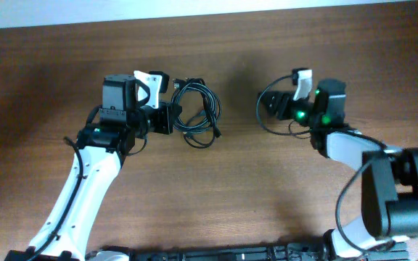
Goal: Untangle cables
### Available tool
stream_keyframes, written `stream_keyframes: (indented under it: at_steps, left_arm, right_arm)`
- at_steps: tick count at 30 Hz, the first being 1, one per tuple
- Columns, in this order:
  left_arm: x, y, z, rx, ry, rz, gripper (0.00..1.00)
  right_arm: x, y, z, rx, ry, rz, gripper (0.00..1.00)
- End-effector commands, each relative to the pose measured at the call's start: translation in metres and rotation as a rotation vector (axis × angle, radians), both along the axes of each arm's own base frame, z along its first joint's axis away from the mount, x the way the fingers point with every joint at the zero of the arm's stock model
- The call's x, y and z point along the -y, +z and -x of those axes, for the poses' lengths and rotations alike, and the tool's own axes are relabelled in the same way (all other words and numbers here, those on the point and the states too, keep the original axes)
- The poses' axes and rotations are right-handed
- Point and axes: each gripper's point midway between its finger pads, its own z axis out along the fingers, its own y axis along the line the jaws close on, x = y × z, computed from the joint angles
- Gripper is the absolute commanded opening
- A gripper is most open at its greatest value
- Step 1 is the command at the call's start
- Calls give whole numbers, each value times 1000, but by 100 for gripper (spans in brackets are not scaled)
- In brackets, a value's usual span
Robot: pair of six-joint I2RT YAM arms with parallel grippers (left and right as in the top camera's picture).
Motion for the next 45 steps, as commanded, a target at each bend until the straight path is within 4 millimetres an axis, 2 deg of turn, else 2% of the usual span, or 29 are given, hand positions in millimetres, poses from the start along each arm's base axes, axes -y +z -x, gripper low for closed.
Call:
stream_keyframes:
  at_steps: [1, 2, 3, 5, 6, 7, 8, 9, 11, 12, 13, 14, 16, 18, 19, 20, 21, 22, 23, 26, 28, 29, 31, 35, 38, 39, 41, 44, 45]
  left_arm:
    - [-1, 11, -3, 43, -12, 2, 0]
    - [-1, 11, -3, 43, -12, 2, 0]
    - [0, 11, -2, 42, -13, 3, 0]
    - [1, 12, -2, 42, -20, 10, 0]
    - [5, 15, 1, 42, -40, 31, 0]
    - [10, 19, 4, 50, -75, 53, 0]
    - [20, 26, 12, 85, -163, 81, 0]
    - [29, 37, 21, 132, -256, 109, 0]
    - [29, 43, 22, 157, -266, 111, 0]
    - [29, 43, 22, 157, -266, 111, 0]
    - [30, 44, 23, 153, -267, 118, 0]
    - [36, 49, 28, 158, -305, 158, 0]
    - [37, 54, 25, 187, -311, 164, 0]
    - [38, 56, 23, 199, -310, 166, 0]
    - [38, 56, 23, 193, -305, 170, 0]
    - [38, 57, 22, 185, -293, 179, 0]
    - [36, 56, 19, 179, -271, 172, 0]
    - [29, 51, 13, 166, -213, 141, 0]
    - [21, 46, 7, 164, -163, 98, 0]
    - [9, 38, -2, 166, -93, 28, 0]
    - [5, 36, -4, 165, -74, 8, 0]
    - [5, 36, -4, 165, -74, 8, 0]
    - [6, 36, -4, 165, -78, 11, 0]
    - [46, 40, 19, 171, -231, 54, 0]
    - [72, 39, 36, 221, -361, 21, 0]
    - [81, 43, 45, 246, -438, 42, 0]
    - [93, 52, 64, 268, -567, 121, 0]
    - [91, 44, 73, 211, -577, 122, 0]
    - [97, 51, 83, 232, -647, 168, 0]
  right_arm:
    - [41, 85, -3, 135, -138, 218, 57]
    - [43, 104, 8, 138, -151, 226, 62]
    - [37, 132, 34, 158, -129, 211, 84]
    - [20, 152, 79, 136, -35, 158, 98]
    - [15, 151, 99, 90, -1, 138, 99]
    - [9, 146, 111, 45, 33, 116, 99]
    - [-4, 138, 127, -22, 114, 56, 99]
    - [-13, 135, 135, -60, 172, 11, 99]
    - [-43, 126, 147, -65, 341, -4, 99]
    - [-51, 123, 149, -69, 372, -2, 98]
    - [-71, 117, 150, -71, 438, 6, 88]
    - [-88, 111, 150, -62, 491, 10, 80]
    - [-117, 93, 150, -80, 581, 13, 69]
    - [-129, 67, 142, -116, 591, 42, 49]
    - [-131, 63, 139, -122, 589, 42, 44]
    - [-135, 60, 137, -146, 581, 25, 39]
    - [-137, 61, 137, -153, 578, 17, 27]
    - [-141, 65, 141, -142, 606, -2, 7]
    - [-146, 75, 147, -162, 634, -67, 4]
    - [-160, 122, 153, -199, 701, -301, 4]
    - [-164, 138, 151, -274, 682, -393, 4]
    - [-164, 138, 151, -288, 674, -398, 4]
    - [-162, 133, 137, -265, 597, -373, 4]
    - [-160, 111, 90, -185, 263, -235, 4]
    - [-137, 104, 59, -116, 30, -152, 4]
    - [-126, 103, 48, -89, -55, -125, 4]
    - [-126, 116, 41, -30, -67, -146, 4]
    - [-109, 125, 25, 36, -183, -133, 4]
    - [-108, 125, 24, 40, -194, -129, 4]
